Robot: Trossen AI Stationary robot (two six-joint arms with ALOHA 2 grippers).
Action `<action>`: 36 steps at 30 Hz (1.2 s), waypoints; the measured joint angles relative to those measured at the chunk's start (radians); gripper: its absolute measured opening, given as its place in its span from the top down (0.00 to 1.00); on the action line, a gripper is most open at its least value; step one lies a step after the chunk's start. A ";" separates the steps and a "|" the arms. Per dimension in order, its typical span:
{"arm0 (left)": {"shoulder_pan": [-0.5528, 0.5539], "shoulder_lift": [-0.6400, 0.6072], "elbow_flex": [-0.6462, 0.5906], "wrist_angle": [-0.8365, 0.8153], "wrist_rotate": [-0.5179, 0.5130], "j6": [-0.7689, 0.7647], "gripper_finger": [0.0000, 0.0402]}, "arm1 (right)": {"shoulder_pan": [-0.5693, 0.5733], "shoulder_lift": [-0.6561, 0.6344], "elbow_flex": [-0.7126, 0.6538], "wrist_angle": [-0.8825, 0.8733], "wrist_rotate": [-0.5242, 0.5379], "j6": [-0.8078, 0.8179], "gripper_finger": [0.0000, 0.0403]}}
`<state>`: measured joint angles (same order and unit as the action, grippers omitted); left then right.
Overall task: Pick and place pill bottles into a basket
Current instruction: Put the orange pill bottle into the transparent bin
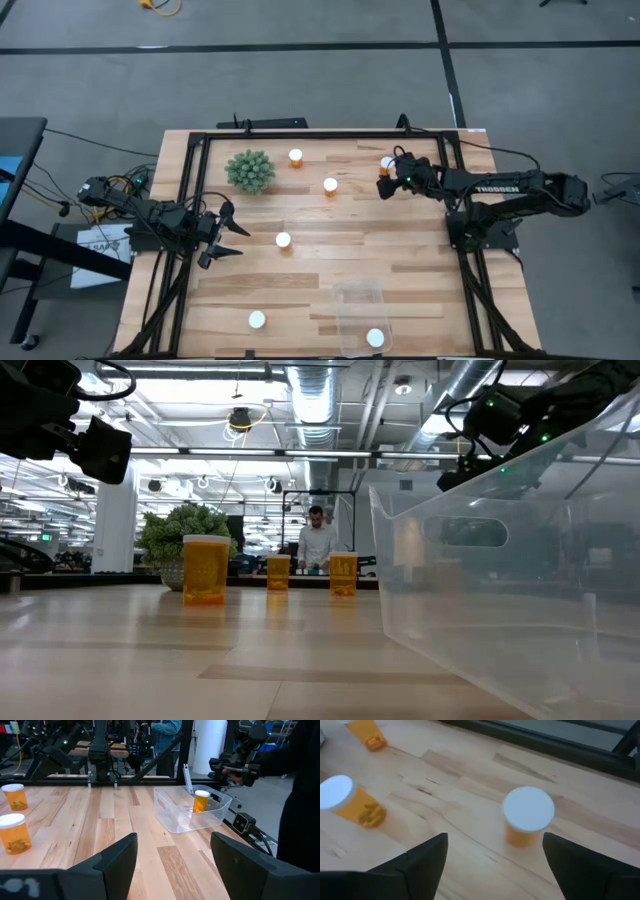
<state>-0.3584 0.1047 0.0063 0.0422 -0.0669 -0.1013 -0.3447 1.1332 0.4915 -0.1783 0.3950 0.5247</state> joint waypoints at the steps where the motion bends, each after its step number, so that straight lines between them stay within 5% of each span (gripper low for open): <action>1: 0.000 0.000 0.000 0.000 0.000 0.000 0.40 | -0.001 0.000 0.000 -0.001 0.001 0.000 0.18; 9: 0.000 0.000 0.000 0.000 0.000 0.000 0.40 | -0.023 0.000 0.000 -0.011 0.003 0.008 0.08; 24: 0.000 0.000 0.000 0.000 0.000 0.000 0.40 | -0.024 0.001 0.001 0.000 0.032 0.001 0.08; 36: 0.000 0.000 0.000 0.000 0.000 0.000 0.40 | -0.076 0.102 -0.108 0.273 0.048 -0.022 0.08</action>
<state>-0.3586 0.1043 0.0063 0.0422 -0.0669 -0.1011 -0.4206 1.2355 0.3835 0.0946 0.4428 0.5025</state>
